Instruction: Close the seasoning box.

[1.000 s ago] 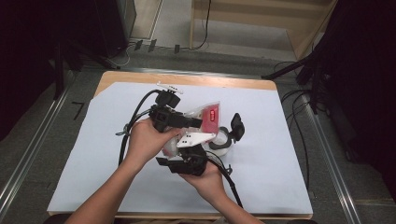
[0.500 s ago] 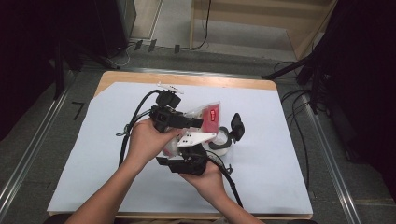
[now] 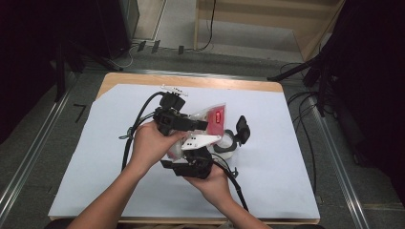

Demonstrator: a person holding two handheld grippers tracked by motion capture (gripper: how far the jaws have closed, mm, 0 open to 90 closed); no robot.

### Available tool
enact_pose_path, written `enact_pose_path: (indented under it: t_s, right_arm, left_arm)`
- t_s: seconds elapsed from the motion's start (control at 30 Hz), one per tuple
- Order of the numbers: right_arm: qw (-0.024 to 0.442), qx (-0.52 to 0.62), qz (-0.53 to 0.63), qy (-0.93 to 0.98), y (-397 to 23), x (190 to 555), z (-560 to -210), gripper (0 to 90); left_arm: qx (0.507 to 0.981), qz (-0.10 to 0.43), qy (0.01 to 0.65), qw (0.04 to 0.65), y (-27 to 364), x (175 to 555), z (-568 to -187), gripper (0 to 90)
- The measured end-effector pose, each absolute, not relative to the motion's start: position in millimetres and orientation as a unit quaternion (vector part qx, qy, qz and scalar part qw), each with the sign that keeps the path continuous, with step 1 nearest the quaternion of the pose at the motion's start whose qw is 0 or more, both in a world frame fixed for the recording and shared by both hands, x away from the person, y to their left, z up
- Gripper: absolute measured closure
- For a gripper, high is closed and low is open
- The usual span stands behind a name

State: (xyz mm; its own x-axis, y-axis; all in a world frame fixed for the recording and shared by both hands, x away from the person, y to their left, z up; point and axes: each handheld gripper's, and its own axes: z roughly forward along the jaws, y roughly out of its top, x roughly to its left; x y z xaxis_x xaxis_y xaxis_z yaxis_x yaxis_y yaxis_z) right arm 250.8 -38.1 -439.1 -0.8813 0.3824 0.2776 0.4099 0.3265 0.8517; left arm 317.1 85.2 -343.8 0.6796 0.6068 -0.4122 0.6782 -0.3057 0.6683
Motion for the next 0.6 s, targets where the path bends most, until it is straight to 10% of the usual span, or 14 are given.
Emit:
enact_pose_path:
  t_s: [0.6]
  right_arm:
    - [0.005,-0.242,-0.526,-0.815,-38.8,251.4,-439.1,63.1]
  left_arm:
    - [0.807,-0.037,0.398,0.436,84.3,317.3,-343.8,62.6]
